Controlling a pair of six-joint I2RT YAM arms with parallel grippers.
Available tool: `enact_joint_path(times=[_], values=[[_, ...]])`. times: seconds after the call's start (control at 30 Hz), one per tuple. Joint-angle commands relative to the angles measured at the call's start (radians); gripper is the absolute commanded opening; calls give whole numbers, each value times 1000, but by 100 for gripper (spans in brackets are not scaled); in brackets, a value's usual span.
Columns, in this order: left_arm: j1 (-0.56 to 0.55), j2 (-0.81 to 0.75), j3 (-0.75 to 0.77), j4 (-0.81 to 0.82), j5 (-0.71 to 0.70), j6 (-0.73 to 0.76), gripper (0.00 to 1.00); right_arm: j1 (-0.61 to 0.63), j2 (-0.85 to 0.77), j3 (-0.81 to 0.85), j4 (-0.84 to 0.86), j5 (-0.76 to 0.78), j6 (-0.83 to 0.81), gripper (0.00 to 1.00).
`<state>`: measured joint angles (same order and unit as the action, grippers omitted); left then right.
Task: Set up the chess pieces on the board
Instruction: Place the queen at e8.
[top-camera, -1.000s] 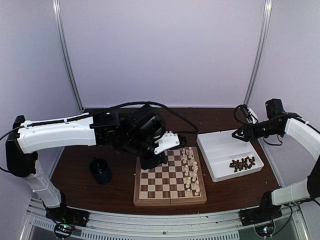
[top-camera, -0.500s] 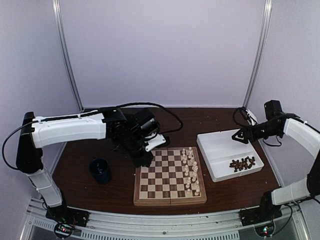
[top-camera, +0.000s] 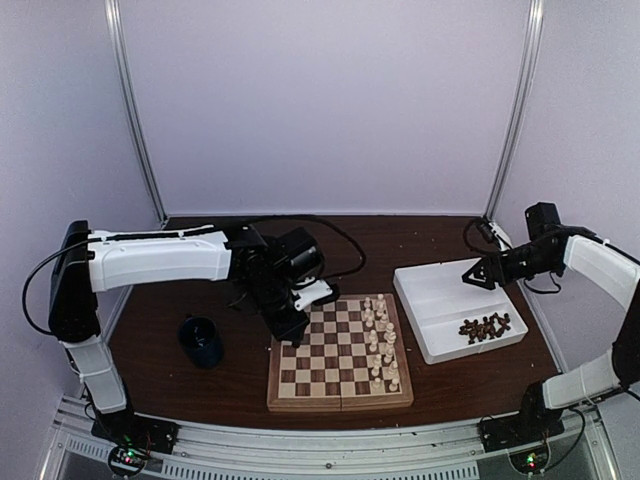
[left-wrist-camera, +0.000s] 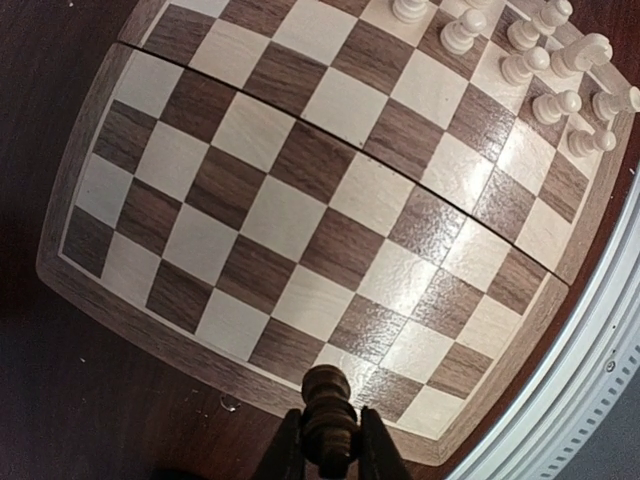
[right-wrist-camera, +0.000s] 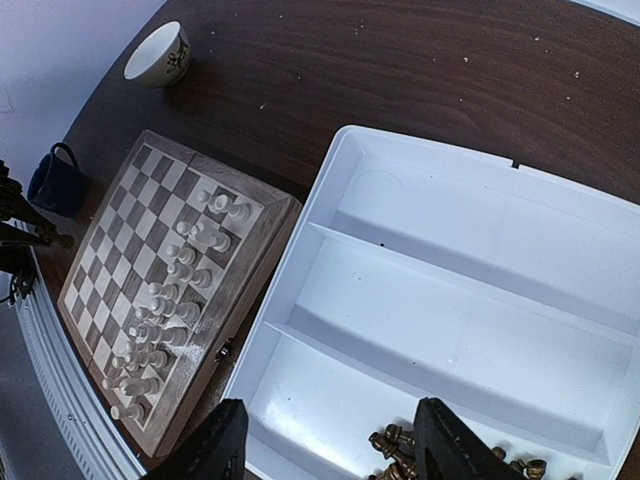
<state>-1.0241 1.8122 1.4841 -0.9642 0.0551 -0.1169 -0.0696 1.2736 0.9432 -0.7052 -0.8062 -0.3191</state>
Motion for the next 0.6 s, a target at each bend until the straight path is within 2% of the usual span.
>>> enact_joint_path(times=[0.0,0.33,0.57], values=[[20,15,-13,19,22,-21,9,-6,8,-1,-8,-1,-17,61],[79,17,-46,49,44,-36,9,-6,18,4,-14,-8,-19,61],[111,54,-17,68,57,-35,9,-6,18,3,-19,-7,-23,61]])
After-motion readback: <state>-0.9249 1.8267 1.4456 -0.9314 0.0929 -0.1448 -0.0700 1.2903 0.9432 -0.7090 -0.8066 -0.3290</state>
